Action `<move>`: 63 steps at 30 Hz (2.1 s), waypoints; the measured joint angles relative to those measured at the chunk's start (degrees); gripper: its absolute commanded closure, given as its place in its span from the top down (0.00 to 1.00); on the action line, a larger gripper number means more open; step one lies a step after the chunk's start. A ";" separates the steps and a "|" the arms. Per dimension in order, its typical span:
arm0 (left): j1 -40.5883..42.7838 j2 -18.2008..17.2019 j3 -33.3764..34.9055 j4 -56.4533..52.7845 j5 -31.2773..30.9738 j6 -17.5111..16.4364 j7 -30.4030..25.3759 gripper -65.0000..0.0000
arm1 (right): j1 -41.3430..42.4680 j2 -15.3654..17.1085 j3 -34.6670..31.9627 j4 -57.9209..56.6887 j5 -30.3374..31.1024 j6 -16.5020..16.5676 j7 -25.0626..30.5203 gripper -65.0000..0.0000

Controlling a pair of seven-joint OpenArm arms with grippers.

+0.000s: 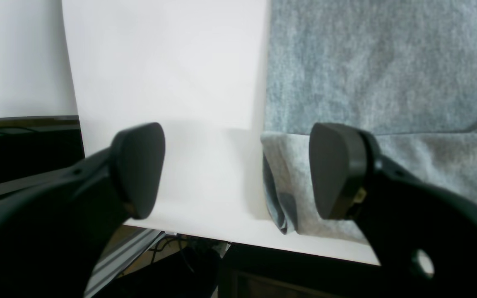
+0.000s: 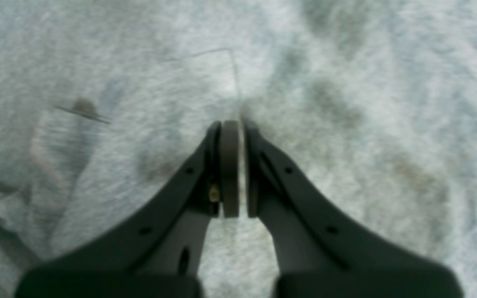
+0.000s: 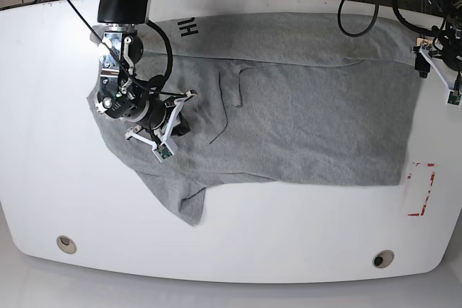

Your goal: Layout the t-shirt on the table in an organized manner, then fold the t-shirt properly

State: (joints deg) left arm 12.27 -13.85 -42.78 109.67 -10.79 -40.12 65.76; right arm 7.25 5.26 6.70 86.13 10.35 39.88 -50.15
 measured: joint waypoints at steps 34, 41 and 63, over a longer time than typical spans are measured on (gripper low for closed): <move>0.11 0.00 2.40 -0.04 0.00 -0.02 -0.39 0.78 | -0.70 -0.66 -0.44 -6.25 0.55 0.00 4.55 0.40; 0.09 0.00 2.40 -0.04 0.00 0.00 -0.39 0.78 | -0.70 -0.66 -0.44 -6.34 0.46 0.02 4.52 0.25; 0.11 0.00 2.47 -0.04 0.00 0.00 -0.42 0.78 | -0.98 -0.63 -0.44 -1.38 0.42 0.04 4.07 0.00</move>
State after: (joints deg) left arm 12.38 -13.85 -40.32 109.62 -10.79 -40.12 65.34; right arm 6.26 4.62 6.26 84.75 10.76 39.92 -46.09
